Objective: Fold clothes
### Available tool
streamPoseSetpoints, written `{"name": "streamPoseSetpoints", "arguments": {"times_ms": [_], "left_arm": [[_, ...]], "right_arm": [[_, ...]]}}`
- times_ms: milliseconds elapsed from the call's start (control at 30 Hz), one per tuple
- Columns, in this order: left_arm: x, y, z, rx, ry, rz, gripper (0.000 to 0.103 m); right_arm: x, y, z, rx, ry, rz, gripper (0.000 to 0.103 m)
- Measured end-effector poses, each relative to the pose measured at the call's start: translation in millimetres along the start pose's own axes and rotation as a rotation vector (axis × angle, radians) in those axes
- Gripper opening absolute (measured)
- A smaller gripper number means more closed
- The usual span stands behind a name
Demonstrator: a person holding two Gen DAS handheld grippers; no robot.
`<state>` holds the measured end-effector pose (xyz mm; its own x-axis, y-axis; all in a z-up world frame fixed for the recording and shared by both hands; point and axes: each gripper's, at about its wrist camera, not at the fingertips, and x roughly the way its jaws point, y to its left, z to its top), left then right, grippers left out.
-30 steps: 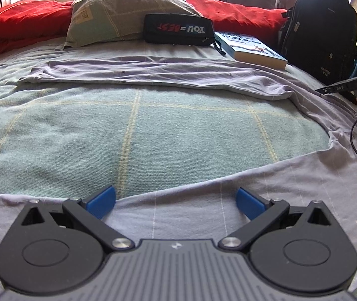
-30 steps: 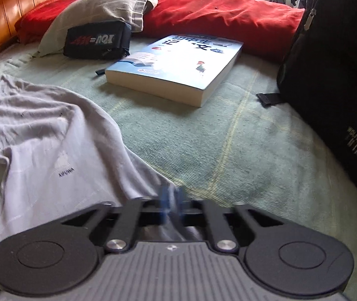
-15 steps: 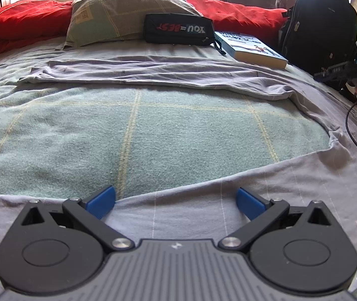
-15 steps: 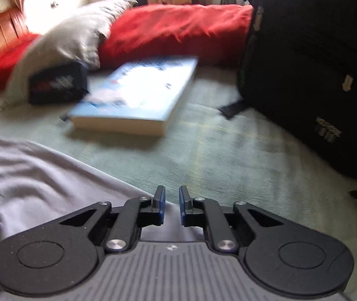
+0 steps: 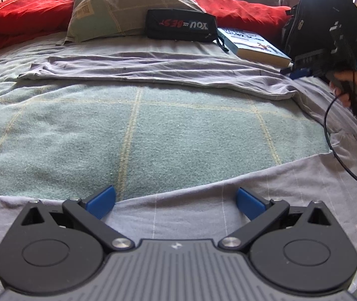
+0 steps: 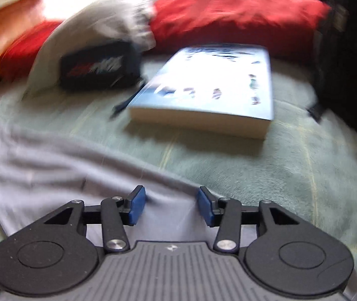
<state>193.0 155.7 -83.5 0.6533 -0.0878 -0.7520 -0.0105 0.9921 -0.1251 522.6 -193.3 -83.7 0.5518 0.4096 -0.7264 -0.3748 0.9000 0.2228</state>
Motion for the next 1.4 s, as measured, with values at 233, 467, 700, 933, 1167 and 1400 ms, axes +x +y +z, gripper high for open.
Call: {"name": "streamPoseSetpoints", "arguments": {"times_ms": [233,467,700,933,1167,1400], "left_arm": [[-8.2,15.7,23.8,-0.151,0.020,-0.046,0.100],[-3.3,67.0,77.0,-0.427,-0.054,-0.004,0.100],[42.8,91.8,100.3,-0.571,-0.041,0.057,0.096],[79.3,114.9,108.4,-0.668,-0.134,0.033,0.095],[85.4,172.6,103.0,-0.856,-0.304,-0.026,0.089],[93.5,216.2,113.3,-0.970,-0.378,0.023,0.072]], "right_arm": [[-47.3,29.2,-12.1,0.074,-0.078,0.231,0.079],[-68.4,82.3,-50.0,-0.012,-0.108,0.379,0.097],[-50.0,88.1,-68.3,-0.057,-0.086,0.481,0.099],[-44.7,69.1,-70.5,0.046,-0.078,0.478,0.099],[-40.1,67.8,-73.3,0.050,-0.088,0.496,0.100],[-39.1,75.2,-75.5,0.033,-0.091,0.494,0.100]]}}
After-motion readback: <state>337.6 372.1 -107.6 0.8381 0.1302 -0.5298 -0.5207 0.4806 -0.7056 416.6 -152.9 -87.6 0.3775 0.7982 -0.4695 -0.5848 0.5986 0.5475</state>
